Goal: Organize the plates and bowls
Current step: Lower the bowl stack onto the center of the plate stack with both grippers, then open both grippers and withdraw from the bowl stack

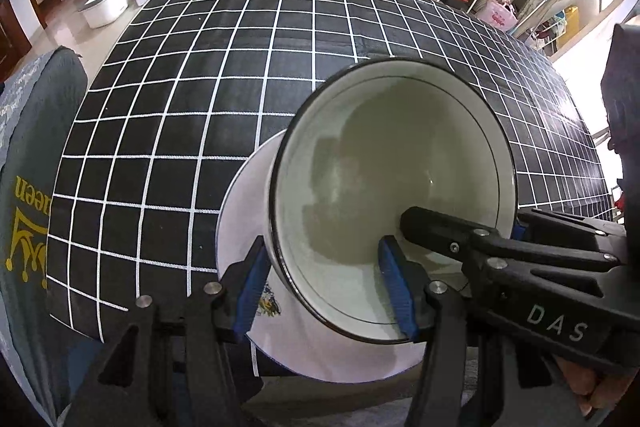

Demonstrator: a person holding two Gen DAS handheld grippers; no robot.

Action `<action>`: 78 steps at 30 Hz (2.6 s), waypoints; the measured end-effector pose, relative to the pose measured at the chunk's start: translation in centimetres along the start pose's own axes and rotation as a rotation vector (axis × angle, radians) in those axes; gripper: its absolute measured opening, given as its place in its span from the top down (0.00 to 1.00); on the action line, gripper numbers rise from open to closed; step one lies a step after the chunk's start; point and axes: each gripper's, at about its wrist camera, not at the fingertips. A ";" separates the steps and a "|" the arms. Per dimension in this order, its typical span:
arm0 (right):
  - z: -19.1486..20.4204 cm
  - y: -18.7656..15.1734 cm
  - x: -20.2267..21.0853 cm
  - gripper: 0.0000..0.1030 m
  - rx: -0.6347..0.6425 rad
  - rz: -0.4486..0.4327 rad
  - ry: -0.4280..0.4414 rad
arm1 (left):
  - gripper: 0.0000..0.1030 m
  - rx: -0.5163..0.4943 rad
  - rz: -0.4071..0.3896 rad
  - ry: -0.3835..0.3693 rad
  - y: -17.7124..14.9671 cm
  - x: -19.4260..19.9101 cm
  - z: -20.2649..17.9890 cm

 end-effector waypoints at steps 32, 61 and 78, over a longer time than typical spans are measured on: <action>-2.7 -1.5 4.6 0.39 0.012 -0.211 0.014 | 0.37 -0.039 -0.172 0.080 -1.3 4.9 -0.7; -3.4 -13.4 16.4 0.07 0.186 -0.673 -0.167 | 0.01 -0.164 -0.536 0.183 -10.2 16.2 -9.7; -5.5 -20.0 19.2 0.00 0.140 -0.795 -0.225 | 0.01 -0.168 -0.591 0.186 -15.2 18.2 -12.2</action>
Point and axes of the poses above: each gripper's, at about its wrist camera, not at the fingertips, and x roughly against the way its jaws point, z to its left, y to its top, and after that the axes turned 11 degrees about -x, right-handed
